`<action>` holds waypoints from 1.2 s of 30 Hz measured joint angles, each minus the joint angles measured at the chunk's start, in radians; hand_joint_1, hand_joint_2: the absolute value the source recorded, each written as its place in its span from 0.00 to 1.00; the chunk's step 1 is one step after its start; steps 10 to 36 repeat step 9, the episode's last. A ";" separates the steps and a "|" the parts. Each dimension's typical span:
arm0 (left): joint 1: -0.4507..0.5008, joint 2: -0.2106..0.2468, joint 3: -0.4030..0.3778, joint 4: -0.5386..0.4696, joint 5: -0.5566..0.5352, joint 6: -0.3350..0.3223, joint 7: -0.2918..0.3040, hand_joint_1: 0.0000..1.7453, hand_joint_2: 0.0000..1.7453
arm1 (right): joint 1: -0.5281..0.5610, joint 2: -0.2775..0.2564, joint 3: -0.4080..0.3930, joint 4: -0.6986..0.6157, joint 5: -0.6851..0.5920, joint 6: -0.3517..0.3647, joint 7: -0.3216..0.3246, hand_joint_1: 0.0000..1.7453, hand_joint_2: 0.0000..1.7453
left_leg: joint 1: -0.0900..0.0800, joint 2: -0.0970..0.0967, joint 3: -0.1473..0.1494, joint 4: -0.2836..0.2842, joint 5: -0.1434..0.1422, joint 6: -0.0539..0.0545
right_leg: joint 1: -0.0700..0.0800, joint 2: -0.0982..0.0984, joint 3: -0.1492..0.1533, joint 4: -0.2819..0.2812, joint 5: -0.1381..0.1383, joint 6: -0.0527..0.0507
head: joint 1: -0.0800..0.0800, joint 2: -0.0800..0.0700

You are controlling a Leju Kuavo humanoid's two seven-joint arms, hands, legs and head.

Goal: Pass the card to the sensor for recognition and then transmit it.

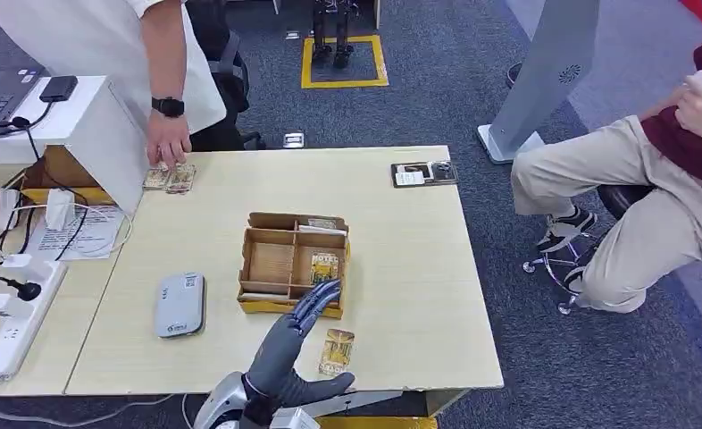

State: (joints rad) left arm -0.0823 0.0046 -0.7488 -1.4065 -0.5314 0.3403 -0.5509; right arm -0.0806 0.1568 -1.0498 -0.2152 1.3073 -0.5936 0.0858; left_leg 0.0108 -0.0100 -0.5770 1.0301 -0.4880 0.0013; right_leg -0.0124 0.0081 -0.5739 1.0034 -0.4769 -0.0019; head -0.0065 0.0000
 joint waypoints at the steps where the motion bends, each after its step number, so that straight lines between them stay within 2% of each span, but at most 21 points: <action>1: -0.001 0.000 0.000 0.001 0.001 0.000 0.000 0.00 1.00 | 0.000 0.000 0.000 0.000 0.000 0.000 0.000 0.00 0.00 | 0.000 0.000 0.000 0.000 0.000 0.000 | 0.000 0.000 0.000 0.000 0.000 0.000 | 0.000 0.000; 9: -0.010 -0.006 -0.005 0.019 0.005 0.024 0.003 0.00 1.00 | 0.000 0.000 0.008 0.000 0.000 0.000 -0.003 0.00 0.00 | 0.000 0.000 0.000 0.000 0.000 0.000 | 0.000 0.000 0.000 0.000 0.000 0.000 | 0.000 0.000; 36: -0.010 -0.006 -0.005 0.019 0.005 0.024 0.003 0.00 1.00 | 0.000 0.000 0.008 0.000 0.000 0.000 -0.003 0.00 0.00 | 0.000 0.000 0.000 0.000 0.000 0.000 | 0.000 0.000 0.000 0.000 0.000 0.000 | 0.000 0.000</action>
